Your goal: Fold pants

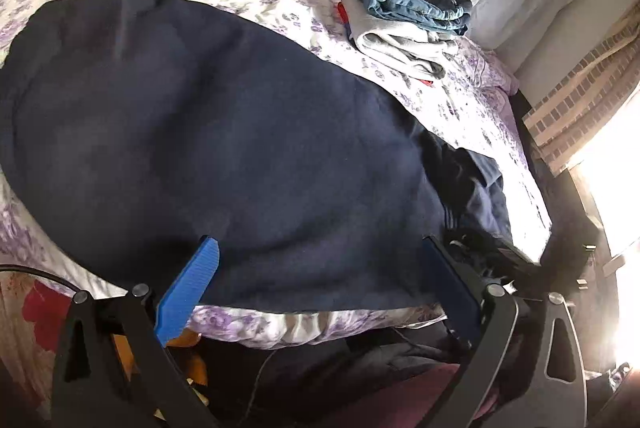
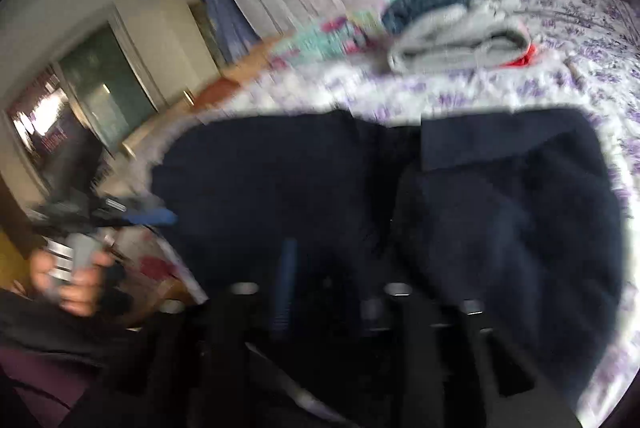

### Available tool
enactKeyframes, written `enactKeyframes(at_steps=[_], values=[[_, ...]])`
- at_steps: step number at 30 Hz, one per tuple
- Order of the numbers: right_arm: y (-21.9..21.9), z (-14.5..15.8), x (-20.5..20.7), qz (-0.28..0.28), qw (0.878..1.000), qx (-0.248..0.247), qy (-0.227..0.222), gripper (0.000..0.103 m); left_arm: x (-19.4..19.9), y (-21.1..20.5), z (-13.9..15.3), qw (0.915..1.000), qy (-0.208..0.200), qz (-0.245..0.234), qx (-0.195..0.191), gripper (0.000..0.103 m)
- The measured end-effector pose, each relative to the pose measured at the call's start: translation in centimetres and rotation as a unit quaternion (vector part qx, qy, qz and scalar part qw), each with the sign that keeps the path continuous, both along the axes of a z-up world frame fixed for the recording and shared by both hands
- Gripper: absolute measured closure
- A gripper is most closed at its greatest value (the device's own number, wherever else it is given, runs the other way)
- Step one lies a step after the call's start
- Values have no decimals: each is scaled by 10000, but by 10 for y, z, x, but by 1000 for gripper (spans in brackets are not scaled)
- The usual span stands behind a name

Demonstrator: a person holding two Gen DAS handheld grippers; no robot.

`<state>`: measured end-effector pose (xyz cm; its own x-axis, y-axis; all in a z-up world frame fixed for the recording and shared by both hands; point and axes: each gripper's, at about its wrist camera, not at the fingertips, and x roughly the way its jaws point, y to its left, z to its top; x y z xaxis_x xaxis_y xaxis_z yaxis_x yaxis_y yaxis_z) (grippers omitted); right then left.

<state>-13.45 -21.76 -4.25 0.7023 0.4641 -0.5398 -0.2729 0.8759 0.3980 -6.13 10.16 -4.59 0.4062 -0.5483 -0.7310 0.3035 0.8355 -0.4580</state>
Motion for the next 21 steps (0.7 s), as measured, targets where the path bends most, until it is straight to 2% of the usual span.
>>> enactKeyframes(at_steps=[1, 3, 4, 5, 7, 8, 9, 10, 12, 14, 17, 20, 21], values=[[-3, 11, -14, -69, 9996, -83, -247, 58, 2, 1, -1, 10000, 9, -8, 35, 5], [1, 35, -38, -291, 9922, -949, -751, 52, 4, -1, -2, 10000, 3, -19, 88, 5], [6, 39, -42, -388, 9867, -1334, -847, 52, 4, -4, -2, 9999, -20, -28, 134, 5], [14, 40, -46, -524, 9750, -1954, -914, 52, 4, -7, -2, 9998, -42, -59, 170, 5], [18, 36, -43, -492, 9682, -2316, -811, 52, 3, -17, -3, 9996, -56, -192, 185, 5], [22, 29, -38, -391, 9679, -2394, -659, 58, 2, -21, -4, 9995, -63, -243, 195, 5], [24, 21, -33, -300, 9667, -2491, -513, 82, 1, -25, -5, 9993, -70, -292, 208, 5], [30, 9, -24, -219, 9612, -2736, -293, 94, -1, -28, -5, 9991, -84, -346, 219, 5], [35, -2, -26, -210, 9555, -2920, -364, 94, -4, -27, -5, 9991, -101, -356, 207, 5], [35, -1, -23, -214, 9544, -2957, -363, 90, -5, -23, -5, 9994, -77, -321, 143, 5], [40, 4, -32, -59, 9476, -3152, -508, 56, -8, -18, -5, 9995, -58, -298, 77, 5], [41, 0, -32, 211, 9479, -3161, -338, 59, -9, -17, -5, 9995, -67, -293, 73, 5], [39, -3, -28, 133, 9474, -3188, -250, 63, -10, -17, -5, 9995, -78, -291, 88, 5]])
